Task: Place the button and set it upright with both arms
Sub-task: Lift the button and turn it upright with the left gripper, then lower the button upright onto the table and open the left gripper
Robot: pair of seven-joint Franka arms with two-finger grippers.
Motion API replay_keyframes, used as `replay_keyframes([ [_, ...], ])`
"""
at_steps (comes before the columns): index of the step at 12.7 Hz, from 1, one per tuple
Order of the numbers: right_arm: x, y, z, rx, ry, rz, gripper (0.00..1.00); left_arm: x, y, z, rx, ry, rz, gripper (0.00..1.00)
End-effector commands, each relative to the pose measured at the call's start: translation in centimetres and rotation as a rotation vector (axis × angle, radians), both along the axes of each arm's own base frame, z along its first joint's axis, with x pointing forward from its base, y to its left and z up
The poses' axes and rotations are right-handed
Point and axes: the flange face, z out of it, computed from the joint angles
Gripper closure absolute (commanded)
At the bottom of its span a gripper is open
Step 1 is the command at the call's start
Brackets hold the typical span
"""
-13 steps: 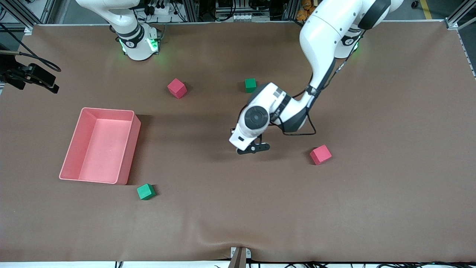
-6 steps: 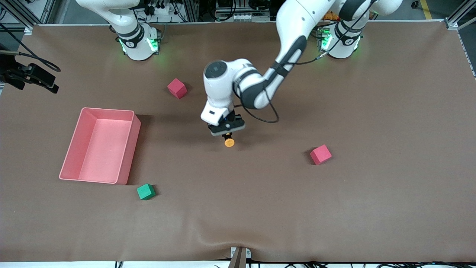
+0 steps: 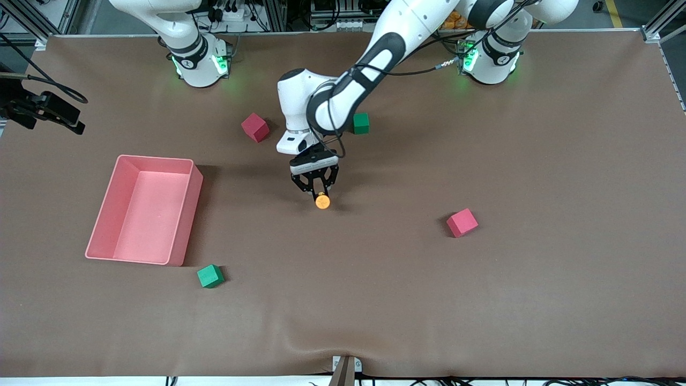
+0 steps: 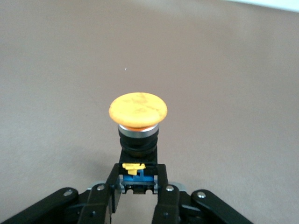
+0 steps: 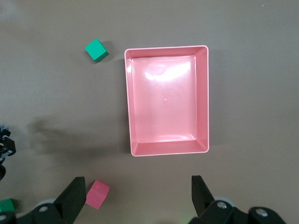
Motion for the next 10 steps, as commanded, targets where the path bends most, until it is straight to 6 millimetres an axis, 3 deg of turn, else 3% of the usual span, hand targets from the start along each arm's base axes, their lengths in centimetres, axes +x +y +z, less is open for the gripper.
replay_keyframes([
  [1,0.1,-0.2,0.3,0.007,0.004,0.003,0.00,0.2,0.1,-2.2,-0.010,-0.152,-0.022,1.00],
  [5,0.1,-0.1,0.3,0.007,0.007,0.005,0.00,-1.1,0.0,-4.7,-0.015,-0.254,-0.074,1.00],
  [8,0.1,-0.2,0.3,0.009,0.007,0.003,0.00,-2.1,0.8,-9.9,0.075,-0.310,-0.176,1.00],
  [10,0.1,-0.2,0.3,0.009,0.006,0.003,0.00,-2.2,1.0,-10.8,0.070,-0.330,-0.184,1.00],
])
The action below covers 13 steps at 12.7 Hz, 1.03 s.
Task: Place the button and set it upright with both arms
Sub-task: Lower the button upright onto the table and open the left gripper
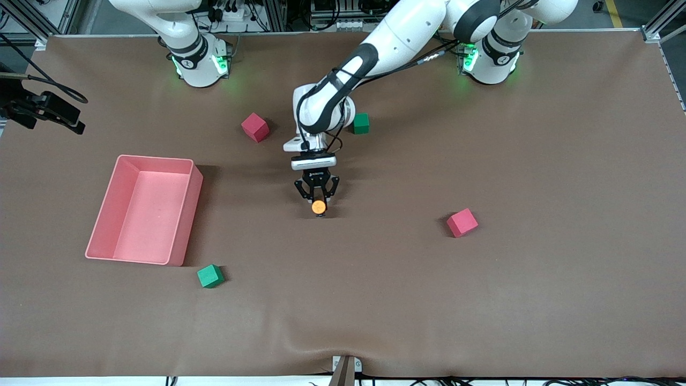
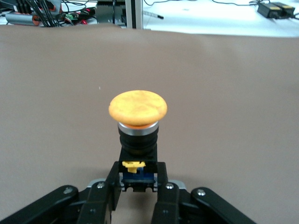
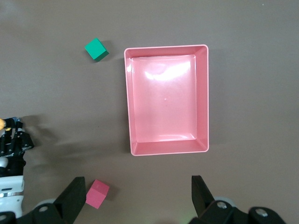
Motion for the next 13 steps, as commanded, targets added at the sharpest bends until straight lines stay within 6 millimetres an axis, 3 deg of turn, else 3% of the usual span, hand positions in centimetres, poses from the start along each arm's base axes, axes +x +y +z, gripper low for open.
replay_keyframes([
  [1,0.1,-0.2,0.3,0.009,0.004,0.004,0.00,-0.2,-0.3,-0.4,-0.015,-0.056,-0.015,1.00],
  [3,0.0,-0.2,0.3,0.009,0.008,0.004,0.00,-1.5,-0.5,-0.9,0.009,-0.075,-0.019,0.99],
  [4,0.0,-0.1,0.3,0.009,0.011,0.005,0.00,-1.9,-0.2,-1.5,0.011,-0.069,-0.014,0.73],
  [5,0.0,-0.2,0.3,0.009,0.011,0.004,0.00,-1.9,0.0,-1.7,-0.015,-0.070,0.005,0.01],
  [8,0.0,-0.2,0.3,0.009,0.011,0.004,0.00,-3.3,-0.5,-1.0,-0.052,-0.027,0.039,0.00],
  [11,-0.1,-0.2,0.2,0.009,0.013,0.004,0.00,-6.7,-3.0,3.4,-0.137,0.157,0.168,0.00],
  [13,-0.1,-0.2,0.2,0.009,0.013,0.004,0.00,-8.3,-3.4,6.3,-0.079,0.262,0.266,0.00],
])
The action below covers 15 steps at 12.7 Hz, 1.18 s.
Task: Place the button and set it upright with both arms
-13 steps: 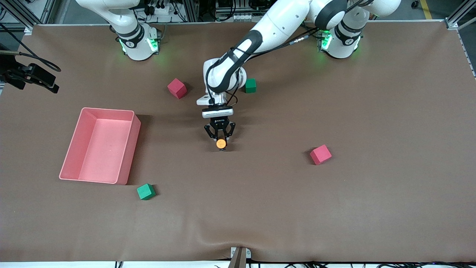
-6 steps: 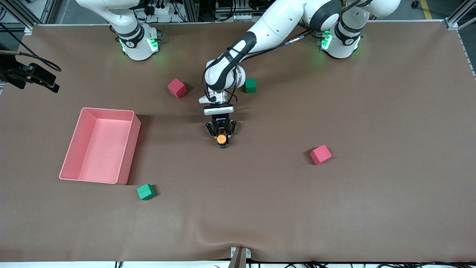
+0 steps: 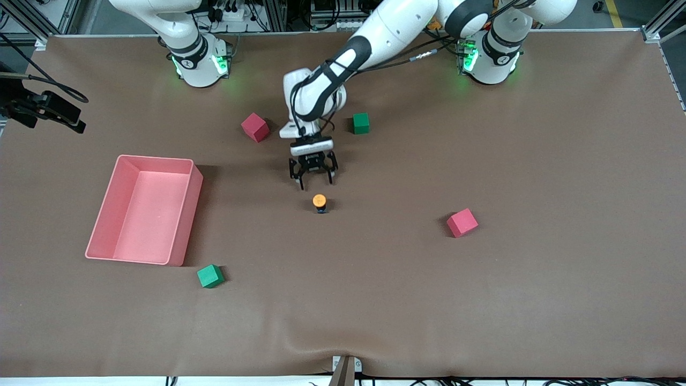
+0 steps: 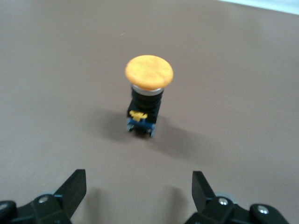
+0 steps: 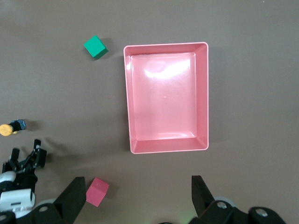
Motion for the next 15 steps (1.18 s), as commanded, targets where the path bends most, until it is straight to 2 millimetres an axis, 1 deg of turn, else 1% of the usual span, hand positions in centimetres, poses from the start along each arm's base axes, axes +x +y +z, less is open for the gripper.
replay_keyframes([
  [1,0.0,-0.2,0.3,0.009,0.003,0.004,0.00,-2.4,0.3,4.0,0.147,0.115,0.046,0.00],
  [2,0.0,-0.2,0.3,0.009,0.005,0.004,0.00,-3.4,0.5,5.4,0.220,0.176,0.060,0.00],
  [3,0.0,-0.1,0.3,0.010,0.006,0.004,0.00,-3.8,0.5,7.5,0.232,0.251,0.069,0.00],
  [4,0.0,-0.1,0.2,0.010,0.006,0.004,0.00,-3.5,0.8,10.6,0.222,0.331,0.074,0.00],
  [5,0.0,-0.1,0.3,0.010,0.005,0.004,0.00,-2.2,1.6,13.9,0.242,0.403,0.046,0.00],
  [6,0.1,-0.1,0.2,0.010,0.005,0.004,0.00,-1.2,2.4,17.6,0.252,0.472,0.006,0.00],
  [7,0.1,-0.1,0.2,0.012,0.005,0.004,0.00,1.5,4.7,21.7,0.230,0.559,0.014,0.00],
  [8,0.1,-0.1,0.2,0.015,0.005,0.004,0.00,3.8,7.0,25.8,0.210,0.618,-0.004,0.00],
  [9,0.1,0.0,0.2,0.033,0.005,0.005,0.00,6.2,9.9,30.0,0.201,0.675,-0.050,0.00],
  [10,0.1,0.0,0.2,0.038,0.003,0.004,0.00,9.0,13.6,33.9,0.178,0.735,-0.099,0.00],
  [11,0.1,0.0,0.2,0.039,0.003,0.003,0.00,11.8,17.7,37.0,0.168,0.776,-0.150,0.00],
  [12,0.1,0.0,0.2,0.039,0.005,0.003,0.00,14.4,22.0,39.2,0.183,0.817,-0.190,0.00],
  [13,0.1,-0.1,0.1,0.039,0.006,0.001,0.00,16.2,25.7,40.7,0.209,0.845,-0.231,0.00],
  [15,0.0,-0.1,0.2,0.039,0.005,0.001,0.00,18.4,31.8,43.5,0.235,0.879,-0.280,0.00],
])
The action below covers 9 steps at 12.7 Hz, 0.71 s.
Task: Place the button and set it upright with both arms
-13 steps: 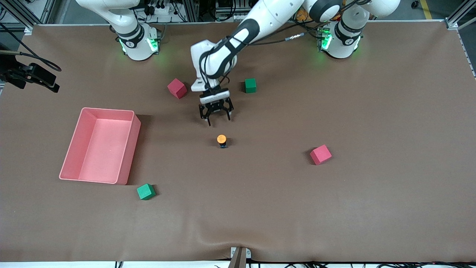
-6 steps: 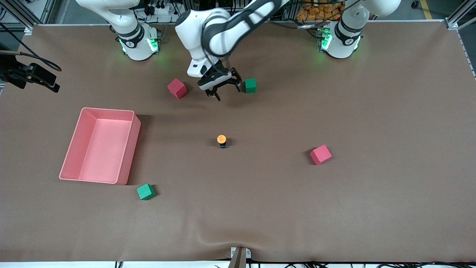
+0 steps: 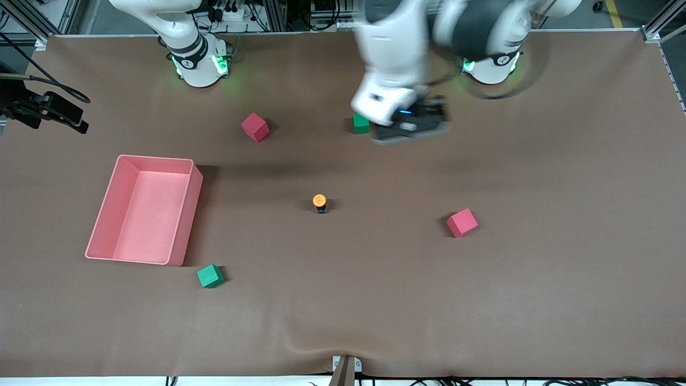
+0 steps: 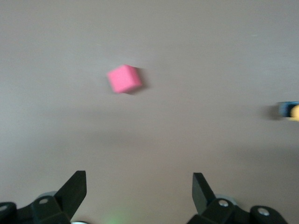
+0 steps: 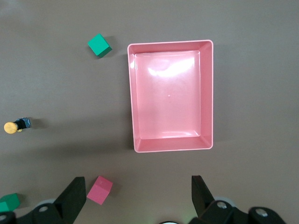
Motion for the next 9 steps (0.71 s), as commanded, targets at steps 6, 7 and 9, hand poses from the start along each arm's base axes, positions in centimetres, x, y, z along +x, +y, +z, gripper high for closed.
replay_keyframes([
  [6,-0.1,-0.2,0.3,0.019,0.002,0.002,0.00,1.7,17.1,6.6,-0.198,0.086,-0.025,0.00],
  [7,-0.1,-0.2,0.3,0.019,0.003,0.002,0.00,1.7,19.3,7.2,-0.218,0.083,-0.013,0.00],
  [9,-0.1,-0.3,0.3,0.019,0.005,0.001,0.00,1.7,23.4,7.7,-0.216,0.080,-0.024,0.00],
])
